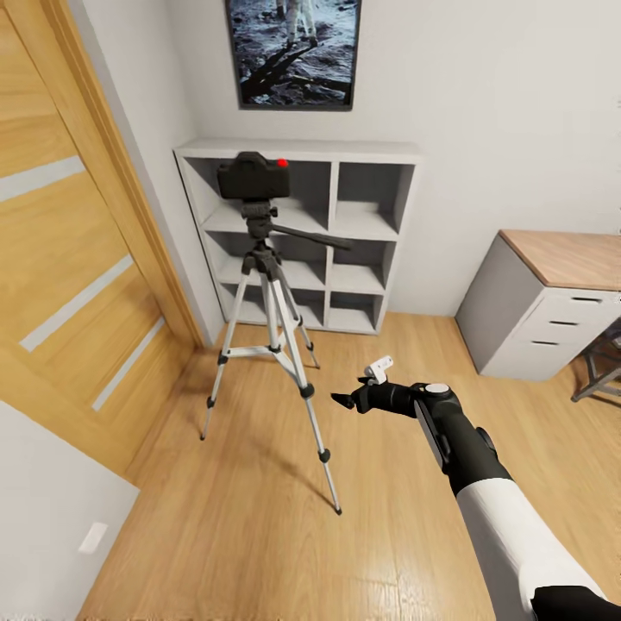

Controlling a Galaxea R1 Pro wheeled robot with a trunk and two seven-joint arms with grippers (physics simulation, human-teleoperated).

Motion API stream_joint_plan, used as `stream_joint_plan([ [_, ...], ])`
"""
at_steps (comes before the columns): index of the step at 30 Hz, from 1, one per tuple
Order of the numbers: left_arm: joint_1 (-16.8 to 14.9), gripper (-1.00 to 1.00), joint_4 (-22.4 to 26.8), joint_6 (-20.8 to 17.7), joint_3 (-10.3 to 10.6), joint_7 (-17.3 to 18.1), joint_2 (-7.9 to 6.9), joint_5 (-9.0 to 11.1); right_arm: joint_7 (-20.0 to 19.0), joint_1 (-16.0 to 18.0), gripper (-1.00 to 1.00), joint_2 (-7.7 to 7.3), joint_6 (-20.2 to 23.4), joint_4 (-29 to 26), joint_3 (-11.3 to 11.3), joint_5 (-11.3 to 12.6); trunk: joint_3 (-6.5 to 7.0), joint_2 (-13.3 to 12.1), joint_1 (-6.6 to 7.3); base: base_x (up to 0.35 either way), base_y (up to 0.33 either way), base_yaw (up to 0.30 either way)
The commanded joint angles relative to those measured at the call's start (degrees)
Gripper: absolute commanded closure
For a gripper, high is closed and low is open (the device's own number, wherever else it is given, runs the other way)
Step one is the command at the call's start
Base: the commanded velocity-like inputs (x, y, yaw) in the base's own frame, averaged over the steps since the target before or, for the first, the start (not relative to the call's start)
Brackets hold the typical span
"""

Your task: Attach the digital camera to the camera tripod in the bedroom.

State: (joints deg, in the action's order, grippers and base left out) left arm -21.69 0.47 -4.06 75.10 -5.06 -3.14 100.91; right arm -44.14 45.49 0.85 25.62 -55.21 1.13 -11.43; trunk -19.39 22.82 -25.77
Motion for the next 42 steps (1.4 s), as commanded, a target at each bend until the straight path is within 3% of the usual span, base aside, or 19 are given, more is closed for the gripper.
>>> stream_joint_plan([
  [1,0.0,-1.0,0.1,-0.2,0.5,-0.2,-0.02,0.4,-0.3,0.0,-1.0,0.03,0.2,-0.1,-0.1,-0.4,-0.09,0.1,-0.01,-0.141,-0.085,0.0],
  [5,-0.1,-1.0,0.0,-0.2,0.5,-0.2,-0.02,0.4,-0.3,0.0,-1.0,-0.32,0.3,0.0,-0.1,-0.4,-0.09,0.1,-0.01,-0.107,-0.058,0.0],
  [13,-0.1,-1.0,0.0,-0.2,0.5,-0.2,-0.09,0.4,-0.3,0.0,-1.0,-4.17,0.7,2.8,-0.2,0.0,-0.09,0.1,-0.01,-0.016,-0.008,0.0],
  [14,0.0,-1.0,0.0,-0.2,0.5,-0.2,-0.1,0.4,-0.3,0.0,-1.0,-4.55,0.6,5.1,-0.2,0.1,-0.09,0.1,-0.01,-0.002,-0.001,0.0],
  [15,-0.1,-1.0,0.0,-0.2,0.5,-0.1,-0.1,0.4,-0.4,0.0,-1.0,-5.66,0.4,10.7,-0.2,0.0,-0.09,0.1,-0.01,0.0,0.0,0.0],
  [16,-0.1,-1.0,0.0,-0.2,0.5,-0.1,-0.09,0.4,-0.4,0.0,-1.0,-6.1,0.3,12.1,-0.2,0.0,-0.09,0.1,-0.01,0.0,0.0,0.0],
  [18,0.0,-1.0,0.0,-0.2,0.5,-0.1,-0.05,0.4,-0.3,0.0,-1.0,-8.5,0.2,17.8,-0.2,0.0,-0.09,0.1,-0.01,0.0,0.0,0.0],
  [19,0.0,-1.0,0.0,-0.2,0.5,-0.1,-0.03,0.3,-0.2,0.0,-1.0,-10.45,-0.1,22.2,-0.2,0.0,-0.09,0.1,-0.01,0.0,0.0,0.0],
  [22,0.0,-1.0,0.1,-0.2,0.5,-0.1,-0.02,0.3,0.6,0.0,-1.0,-12.66,-1.2,28.9,-0.2,0.0,-0.09,0.1,-0.01,0.0,0.0,0.0],
  [27,0.0,-1.0,0.2,-0.2,0.5,-0.1,0.02,0.3,6.4,0.0,-1.0,-16.97,-6.9,48.6,-0.1,0.0,-0.09,0.1,-0.01,0.0,0.0,0.0],
  [30,0.0,-1.0,0.3,-0.2,0.6,0.0,0.07,0.2,10.6,-0.5,-1.0,-17.87,-10.1,53.8,-0.1,0.0,-0.09,0.1,-0.01,0.0,0.0,0.0],
  [33,0.0,-1.0,0.4,-0.3,0.6,0.0,0.12,0.2,16.0,-4.1,-1.0,-17.98,-12.2,55.8,-0.1,0.2,-0.09,0.1,-0.01,0.0,0.0,0.0],
  [38,0.8,-1.0,0.7,-0.9,0.7,-0.1,0.19,0.2,25.8,-15.6,-1.0,-17.66,-15.6,56.9,-0.2,1.2,-0.09,0.1,-0.01,0.0,0.0,0.0],
  [39,1.3,-1.0,0.7,-0.8,0.7,-0.1,0.2,0.2,26.5,-16.6,-1.0,-17.64,-16.5,57.0,-0.2,1.5,-0.09,0.1,-0.01,0.0,0.0,0.0],
  [42,3.6,-1.0,0.5,-0.3,0.6,-0.1,0.18,0.2,28.8,-20.9,-1.0,-17.47,-23.5,57.1,-0.2,3.5,-0.09,0.1,-0.01,0.0,0.0,0.0],
])
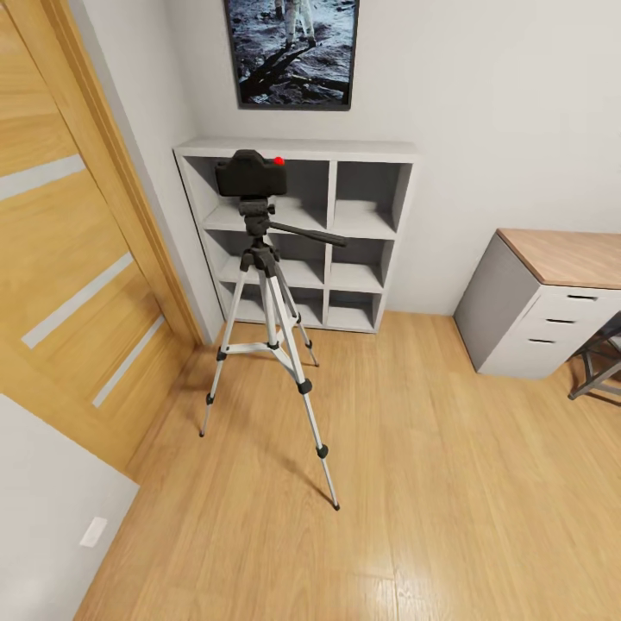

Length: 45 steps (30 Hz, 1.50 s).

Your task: Attach the digital camera to the camera tripod in the bedroom.

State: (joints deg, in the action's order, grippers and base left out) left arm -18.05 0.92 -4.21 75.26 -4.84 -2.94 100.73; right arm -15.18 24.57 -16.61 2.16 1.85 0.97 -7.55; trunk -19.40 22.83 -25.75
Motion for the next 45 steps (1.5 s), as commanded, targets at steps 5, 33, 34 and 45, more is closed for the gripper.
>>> stream_joint_plan([
  [5,0.9,-1.0,0.0,0.1,0.4,-0.2,-0.07,0.6,0.7,-8.7,-1.0,0.16,-6.3,0.2,0.0,0.7,-0.08,0.1,-0.03,0.0,0.0,0.0],
  [33,1.0,-1.0,-0.1,0.0,0.7,-0.2,-0.38,-0.1,0.8,-13.6,-1.0,3.22,-7.2,0.2,0.0,1.1,0.93,0.1,-0.03,0.0,0.0,0.0],
  [34,1.0,-1.0,-0.1,0.0,0.7,-0.2,-0.39,-0.1,0.8,-13.6,-1.0,3.23,-7.2,0.2,0.0,1.1,1.02,0.1,-0.03,0.0,0.0,0.0],
  [45,1.0,-1.0,-0.1,0.0,0.6,-0.2,-0.37,-0.1,0.8,-13.7,-1.0,3.25,-7.2,0.2,0.0,1.1,2.02,0.1,-0.03,0.0,0.0,0.0],
])
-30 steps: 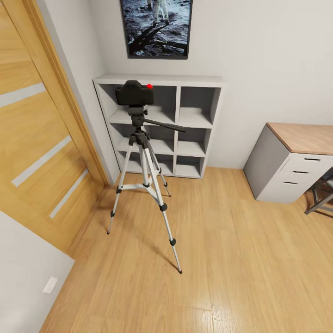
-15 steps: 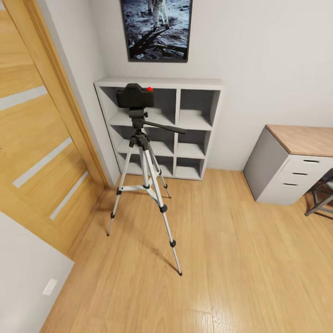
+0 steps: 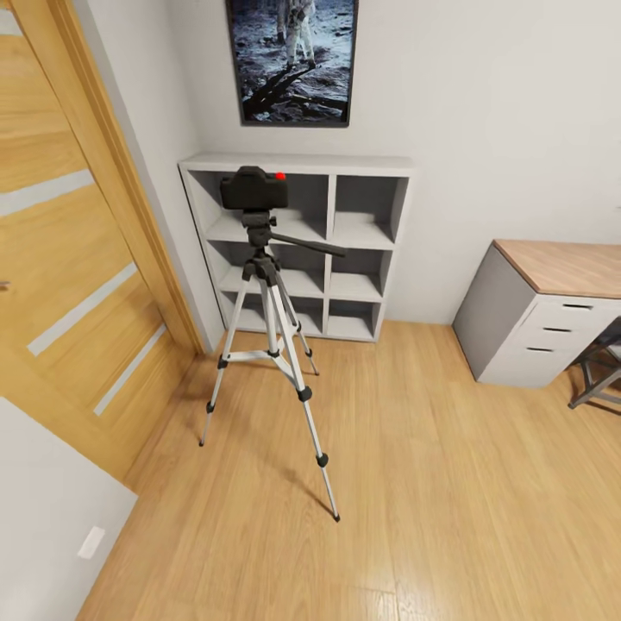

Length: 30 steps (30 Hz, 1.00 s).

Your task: Attach the digital camera to the camera tripod in the bedroom.

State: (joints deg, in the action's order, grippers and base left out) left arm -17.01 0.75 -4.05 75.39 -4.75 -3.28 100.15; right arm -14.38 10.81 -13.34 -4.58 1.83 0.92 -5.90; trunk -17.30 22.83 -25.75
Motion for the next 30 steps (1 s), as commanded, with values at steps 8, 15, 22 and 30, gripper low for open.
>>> stream_joint_plan([
  [8,0.0,-1.0,0.1,-0.2,0.5,-0.3,-0.01,0.4,0.0,0.1,-1.0,-0.02,-0.4,0.2,0.1,-0.6,0.65,0.1,-0.03,0.0,0.0,0.0],
  [15,0.0,-1.0,0.1,-0.2,0.5,-0.3,-0.05,0.4,0.0,0.1,-1.0,-0.02,-0.4,0.2,0.1,-0.6,1.29,0.1,-0.03,0.0,0.0,0.0],
  [22,0.0,-1.0,0.1,-0.2,0.5,-0.3,-0.04,0.4,0.0,0.1,-1.0,-0.02,-0.4,0.2,0.1,-0.6,1.93,0.1,-0.03,0.0,0.0,0.0],
  [30,0.0,-1.0,0.1,-0.2,0.5,-0.3,-0.06,0.4,0.0,0.1,-1.0,-0.02,-0.4,0.2,0.1,-0.6,2.66,0.1,-0.03,0.0,0.0,0.0],
])
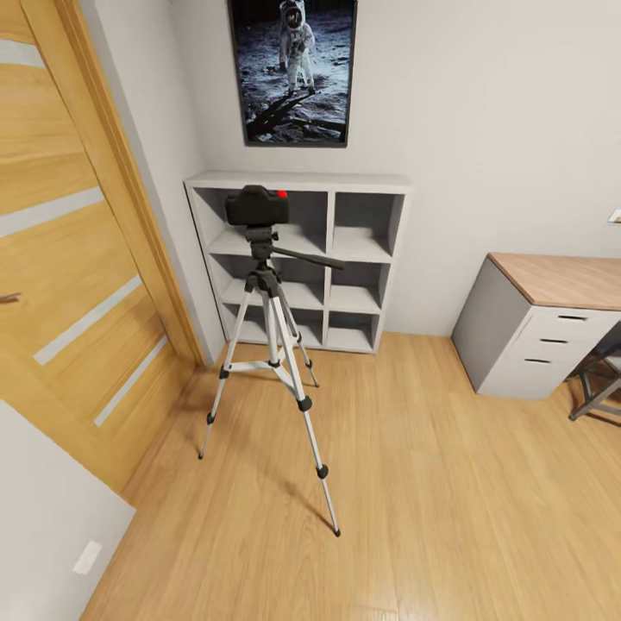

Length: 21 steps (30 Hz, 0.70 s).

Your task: Attach the digital camera to the camera tripod in the bedroom.

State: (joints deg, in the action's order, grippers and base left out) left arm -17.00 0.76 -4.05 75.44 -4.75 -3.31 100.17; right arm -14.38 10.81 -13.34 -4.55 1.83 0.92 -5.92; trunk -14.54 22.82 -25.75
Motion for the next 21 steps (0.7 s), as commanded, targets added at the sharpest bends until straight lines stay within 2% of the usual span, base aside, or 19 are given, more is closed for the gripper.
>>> stream_joint_plan([
  [1,0.0,-1.0,0.1,-0.2,0.5,-0.3,-0.03,0.4,0.0,0.1,-1.0,-0.02,-0.5,0.2,0.1,-0.6,0.0,0.1,-0.03,0.0,0.0,0.0],
  [6,0.0,-1.0,0.1,-0.2,0.5,-0.3,-0.01,0.4,0.1,0.1,-1.0,0.02,-0.6,0.2,0.1,-0.5,0.46,0.1,-0.03,0.0,0.0,0.0],
  [21,0.0,-1.0,0.1,-0.2,0.5,-0.3,-0.03,0.4,4.0,0.1,-1.0,0.87,-0.6,0.2,0.3,-1.1,1.83,0.1,-0.03,0.0,0.0,0.0],
])
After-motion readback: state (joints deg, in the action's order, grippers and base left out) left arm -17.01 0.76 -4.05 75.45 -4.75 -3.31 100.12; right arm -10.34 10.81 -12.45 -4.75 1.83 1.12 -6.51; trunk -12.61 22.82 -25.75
